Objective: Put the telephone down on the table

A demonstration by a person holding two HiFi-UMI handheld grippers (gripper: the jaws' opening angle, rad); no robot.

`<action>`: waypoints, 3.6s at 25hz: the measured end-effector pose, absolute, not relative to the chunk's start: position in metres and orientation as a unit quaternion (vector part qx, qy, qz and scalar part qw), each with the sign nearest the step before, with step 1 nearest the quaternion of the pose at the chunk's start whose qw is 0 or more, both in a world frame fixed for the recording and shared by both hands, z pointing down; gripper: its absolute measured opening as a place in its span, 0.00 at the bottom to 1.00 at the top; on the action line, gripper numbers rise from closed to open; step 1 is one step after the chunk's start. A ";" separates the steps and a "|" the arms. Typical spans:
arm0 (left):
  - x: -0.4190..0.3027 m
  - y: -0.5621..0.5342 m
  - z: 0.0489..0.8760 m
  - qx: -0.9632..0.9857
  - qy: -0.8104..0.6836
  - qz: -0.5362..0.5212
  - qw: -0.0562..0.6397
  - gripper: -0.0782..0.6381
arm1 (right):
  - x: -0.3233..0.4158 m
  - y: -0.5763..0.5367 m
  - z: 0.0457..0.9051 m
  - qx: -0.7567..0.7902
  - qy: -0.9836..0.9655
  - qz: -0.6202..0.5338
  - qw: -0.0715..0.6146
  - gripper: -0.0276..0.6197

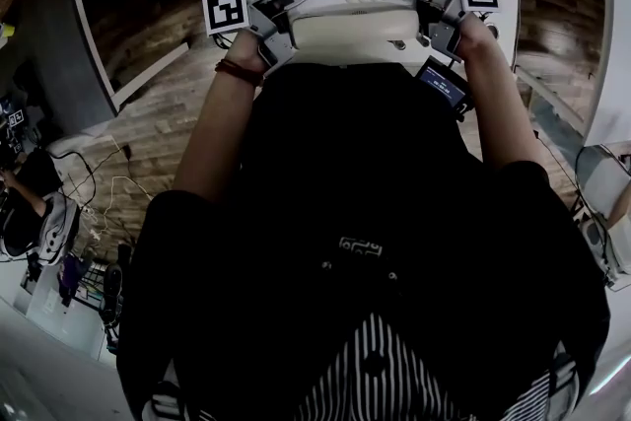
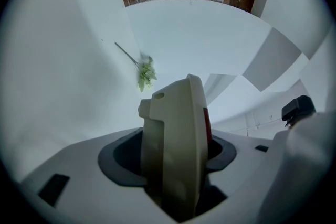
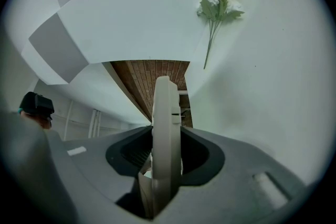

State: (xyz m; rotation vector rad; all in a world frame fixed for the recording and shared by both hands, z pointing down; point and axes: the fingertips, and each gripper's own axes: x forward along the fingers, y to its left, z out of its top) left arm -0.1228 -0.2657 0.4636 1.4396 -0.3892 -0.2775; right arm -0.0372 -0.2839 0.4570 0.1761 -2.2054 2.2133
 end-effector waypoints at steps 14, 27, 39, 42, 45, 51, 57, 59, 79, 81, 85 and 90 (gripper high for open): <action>-0.105 -0.293 0.510 0.660 -0.161 -0.106 0.726 0.49 | -0.019 -0.307 0.504 0.069 -0.702 0.709 -0.008 0.27; -0.102 -0.295 0.552 0.657 -0.156 -0.101 0.731 0.49 | -0.015 -0.308 0.546 0.084 -0.697 0.712 -0.005 0.27; -0.104 -0.293 0.585 0.650 -0.160 -0.087 0.737 0.49 | -0.015 -0.306 0.579 0.100 -0.687 0.719 -0.003 0.28; -0.105 -0.291 0.596 0.642 -0.165 -0.082 0.744 0.49 | -0.015 -0.305 0.589 0.108 -0.681 0.724 0.005 0.28; -0.105 -0.294 0.605 0.649 -0.170 -0.079 0.738 0.49 | -0.016 -0.306 0.600 0.116 -0.675 0.729 0.013 0.29; -0.105 -0.292 0.622 0.638 -0.178 -0.070 0.746 0.49 | -0.014 -0.305 0.621 0.131 -0.667 0.733 0.026 0.29; -0.106 -0.290 0.638 0.633 -0.186 -0.051 0.749 0.49 | -0.015 -0.302 0.633 0.145 -0.653 0.742 0.035 0.29; -0.106 -0.291 0.639 0.637 -0.186 -0.045 0.746 0.49 | -0.015 -0.303 0.634 0.147 -0.656 0.740 0.036 0.30; -0.096 -0.288 0.643 0.671 -0.238 0.033 0.701 0.50 | -0.001 -0.300 0.647 0.229 -0.672 0.697 0.099 0.40; -0.098 -0.287 0.644 0.673 -0.248 0.034 0.696 0.50 | -0.001 -0.301 0.647 0.239 -0.680 0.684 0.112 0.41; -0.099 -0.286 0.645 0.680 -0.261 0.046 0.683 0.50 | 0.000 -0.301 0.649 0.246 -0.689 0.668 0.133 0.42; -0.100 -0.285 0.648 0.702 -0.270 0.082 0.654 0.51 | 0.002 -0.299 0.651 0.247 -0.697 0.653 0.166 0.43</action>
